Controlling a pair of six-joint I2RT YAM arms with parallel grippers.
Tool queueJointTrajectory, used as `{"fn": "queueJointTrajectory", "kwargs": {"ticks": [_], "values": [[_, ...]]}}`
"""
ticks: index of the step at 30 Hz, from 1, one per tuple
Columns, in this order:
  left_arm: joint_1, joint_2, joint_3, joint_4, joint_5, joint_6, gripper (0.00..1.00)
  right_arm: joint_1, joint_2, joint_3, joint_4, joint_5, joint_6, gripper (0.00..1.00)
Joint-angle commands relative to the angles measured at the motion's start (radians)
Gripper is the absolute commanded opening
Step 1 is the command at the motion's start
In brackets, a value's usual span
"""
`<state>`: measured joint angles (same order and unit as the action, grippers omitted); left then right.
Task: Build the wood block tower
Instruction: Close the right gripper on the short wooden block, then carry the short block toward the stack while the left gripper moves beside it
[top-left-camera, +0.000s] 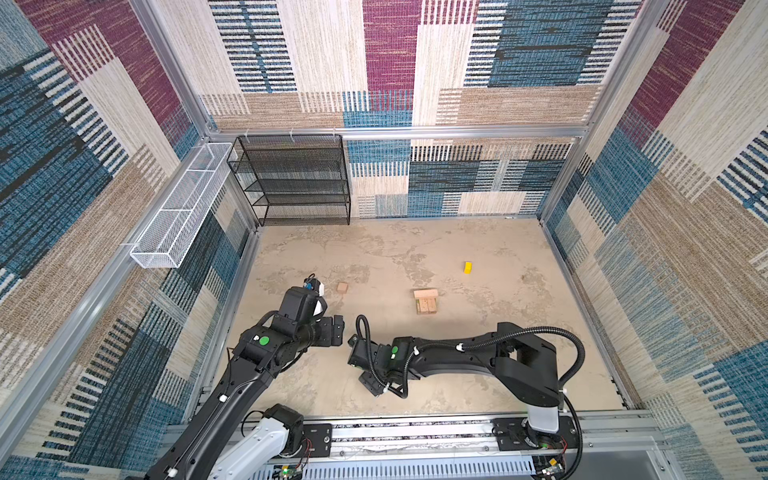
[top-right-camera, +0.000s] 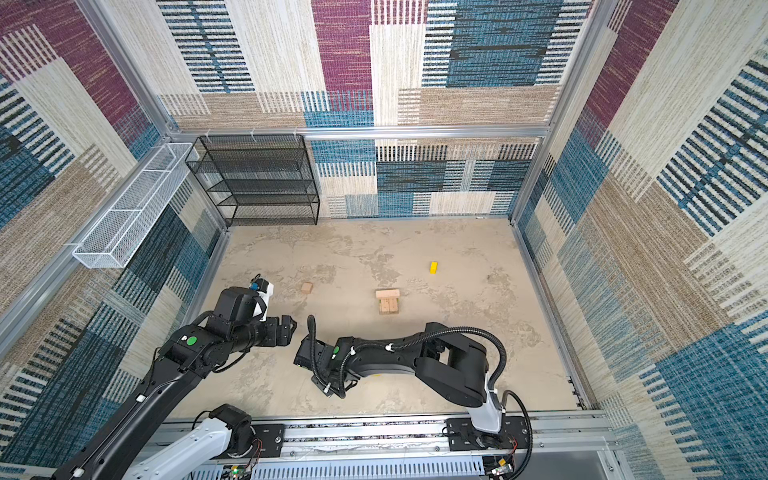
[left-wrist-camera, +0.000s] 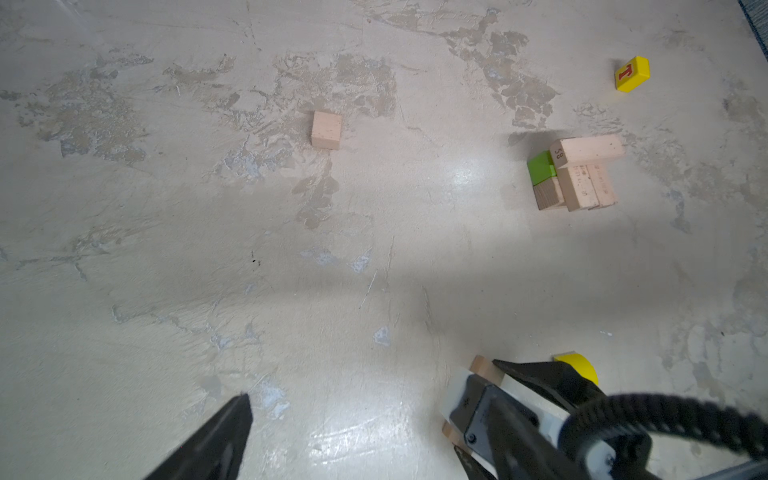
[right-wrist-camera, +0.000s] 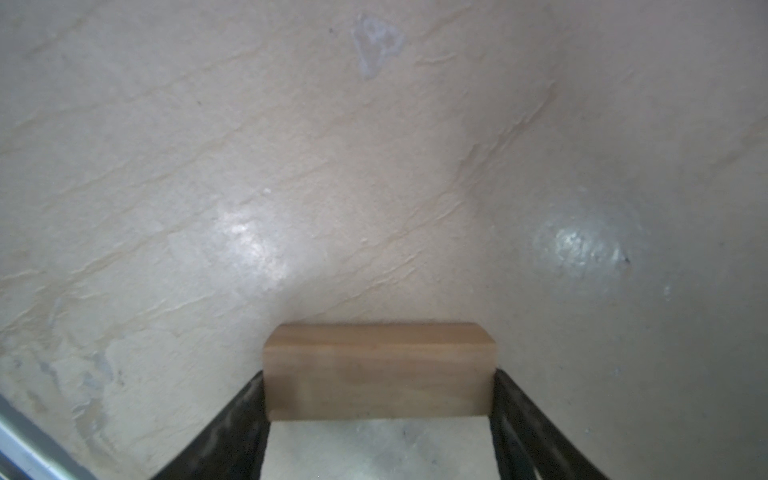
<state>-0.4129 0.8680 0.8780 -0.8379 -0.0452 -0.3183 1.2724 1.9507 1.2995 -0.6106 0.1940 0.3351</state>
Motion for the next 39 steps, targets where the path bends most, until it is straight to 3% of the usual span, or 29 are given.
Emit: {"fn": "queueJointTrajectory", "kwargs": {"ticks": [1, 9, 11, 15, 16, 30, 39], "values": [[0.001, -0.004, -0.001, -0.007, 0.004, -0.007, 0.93, 0.002, -0.007, -0.004, 0.004, 0.011, 0.007, 0.64], [0.003, -0.015, -0.001, -0.002, -0.016, 0.002, 0.93, 0.002, -0.037, -0.009, 0.0, 0.045, 0.046, 0.51], [0.006, -0.02, -0.001, -0.003, -0.024, 0.005, 0.93, 0.002, -0.047, -0.008, -0.004, 0.059, 0.068, 0.39], [0.009, -0.063, 0.001, -0.003, -0.053, 0.005, 0.93, 0.002, -0.058, 0.005, -0.031, 0.097, 0.12, 0.02], [0.009, -0.076, 0.0, 0.003, -0.07, 0.009, 0.93, 0.002, -0.058, 0.014, -0.045, 0.111, 0.135, 0.0], [0.008, -0.011, 0.18, 0.084, -0.284, 0.093, 0.91, -0.011, -0.077, 0.179, -0.251, 0.314, 0.26, 0.0], [0.009, 0.016, 0.187, 0.162, -0.254, 0.097, 0.89, -0.079, -0.187, 0.143, -0.25, 0.345, 0.287, 0.0]]}}
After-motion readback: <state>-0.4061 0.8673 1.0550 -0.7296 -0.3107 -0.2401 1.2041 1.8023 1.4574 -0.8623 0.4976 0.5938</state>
